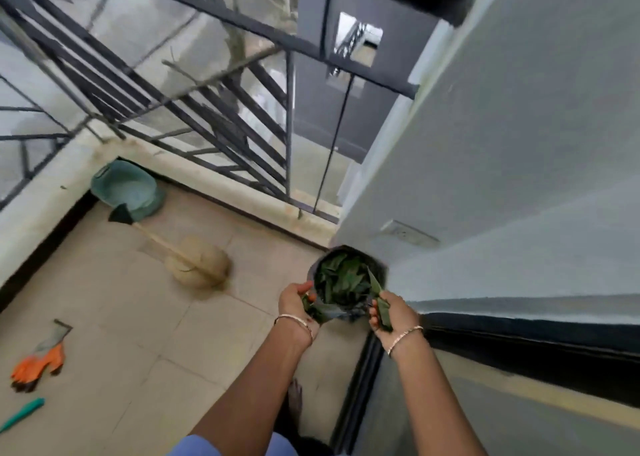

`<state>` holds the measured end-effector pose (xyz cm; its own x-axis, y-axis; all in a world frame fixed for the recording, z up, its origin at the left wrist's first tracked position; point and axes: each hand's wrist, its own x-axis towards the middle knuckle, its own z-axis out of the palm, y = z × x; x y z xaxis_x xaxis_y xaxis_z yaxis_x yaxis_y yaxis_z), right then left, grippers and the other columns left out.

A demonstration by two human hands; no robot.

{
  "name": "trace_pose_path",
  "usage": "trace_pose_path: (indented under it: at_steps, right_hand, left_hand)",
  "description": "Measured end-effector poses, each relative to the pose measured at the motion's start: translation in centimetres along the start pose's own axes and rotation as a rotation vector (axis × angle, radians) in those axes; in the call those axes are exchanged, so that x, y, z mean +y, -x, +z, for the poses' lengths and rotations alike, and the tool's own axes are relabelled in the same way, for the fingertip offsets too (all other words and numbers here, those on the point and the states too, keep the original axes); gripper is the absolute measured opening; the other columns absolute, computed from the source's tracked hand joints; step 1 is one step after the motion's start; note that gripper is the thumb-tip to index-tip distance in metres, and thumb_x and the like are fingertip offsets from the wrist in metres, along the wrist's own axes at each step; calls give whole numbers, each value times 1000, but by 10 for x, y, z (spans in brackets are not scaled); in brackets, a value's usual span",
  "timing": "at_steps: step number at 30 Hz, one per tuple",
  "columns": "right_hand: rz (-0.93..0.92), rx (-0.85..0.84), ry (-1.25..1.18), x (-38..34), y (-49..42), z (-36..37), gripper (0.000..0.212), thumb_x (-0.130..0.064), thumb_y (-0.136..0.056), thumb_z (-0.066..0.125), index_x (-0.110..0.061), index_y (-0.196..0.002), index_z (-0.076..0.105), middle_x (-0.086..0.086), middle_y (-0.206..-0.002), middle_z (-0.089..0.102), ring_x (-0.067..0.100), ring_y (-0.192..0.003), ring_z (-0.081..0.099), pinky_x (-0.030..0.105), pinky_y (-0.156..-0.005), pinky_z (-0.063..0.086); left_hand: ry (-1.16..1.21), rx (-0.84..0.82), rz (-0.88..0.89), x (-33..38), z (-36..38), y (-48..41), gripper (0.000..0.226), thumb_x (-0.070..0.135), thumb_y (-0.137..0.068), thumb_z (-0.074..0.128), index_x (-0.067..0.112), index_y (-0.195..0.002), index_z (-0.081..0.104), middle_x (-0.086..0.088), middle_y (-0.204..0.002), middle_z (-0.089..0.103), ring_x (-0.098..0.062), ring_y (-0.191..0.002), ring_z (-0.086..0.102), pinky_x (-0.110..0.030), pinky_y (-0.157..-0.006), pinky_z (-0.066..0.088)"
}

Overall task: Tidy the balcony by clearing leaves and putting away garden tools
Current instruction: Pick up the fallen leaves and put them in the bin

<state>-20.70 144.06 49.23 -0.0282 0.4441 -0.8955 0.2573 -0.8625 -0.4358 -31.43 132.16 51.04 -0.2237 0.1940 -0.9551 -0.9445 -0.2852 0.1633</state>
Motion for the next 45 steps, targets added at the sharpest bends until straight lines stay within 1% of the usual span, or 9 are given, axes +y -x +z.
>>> trace_pose_path:
  at_steps: [5,9,14,18,23,31,34,37,45]
  right_hand:
    - [39,84,-9,22,-100,3,20,-11,-94,56,-9,-74,54,6,-59,53,10,-33,50,15,-34,36]
    - [108,112,5,37,-183,12,18,-16,-94,58,-9,-78,56,7,-68,56,12,-43,53,16,-37,41]
    - [53,159,44,57,-273,28,23,-27,-90,67,-12,-105,61,7,-94,64,17,-71,61,27,-52,52]
    - [-27,95,113,69,-325,40,43,-43,-90,64,-19,-124,58,6,-122,63,25,-109,60,47,-95,51]
    - [5,59,195,69,-347,46,42,-28,-102,47,-23,-143,44,2,-142,46,21,-118,44,48,-102,40]
    - [36,246,37,73,-304,30,33,-1,-100,42,-1,-129,58,19,-134,55,32,-125,52,44,-97,45]
    - [18,242,-15,77,-269,24,33,7,-96,45,17,-127,51,37,-106,59,39,-100,64,33,-82,56]
    - [-100,230,13,75,-217,27,20,12,-92,50,4,-107,62,11,-72,58,15,-59,57,17,-48,50]
    - [-317,23,47,62,-39,63,14,8,-88,59,2,-99,66,12,-74,64,16,-60,58,18,-50,50]
  left_hand:
    - [-180,52,7,-28,8,-133,37,-3,-88,33,-1,-113,60,-12,-74,59,-32,-78,52,-48,-95,46]
    - [-417,77,66,-47,12,-234,46,-13,-94,24,-6,-133,47,-6,-50,61,-22,-58,49,-25,-62,43]
    - [-592,22,162,-65,27,-319,54,-23,-88,25,2,-127,54,-20,-110,59,-25,-78,57,-24,-56,54]
    - [-688,-21,109,-82,33,-357,54,-19,-83,49,17,-123,53,-20,-128,57,-37,-110,58,-49,-90,54]
    - [-716,-60,88,-84,33,-373,78,-14,-87,49,21,-152,26,-13,-144,45,-34,-126,48,-51,-104,43]
    - [-570,14,217,-58,-1,-326,43,-8,-100,35,-4,-142,37,-21,-125,56,-22,-86,58,-24,-79,52]
    - [-575,67,231,-52,-15,-292,33,-5,-95,45,2,-127,53,-13,-103,64,-27,-92,60,-40,-91,49]
    - [-487,106,266,-38,-22,-233,22,-9,-92,47,6,-103,59,-12,-86,65,-22,-75,60,-35,-73,51]
    - [-340,114,372,4,-62,-64,23,-3,-94,43,5,-107,60,-9,-84,62,-18,-70,55,-17,-49,49]
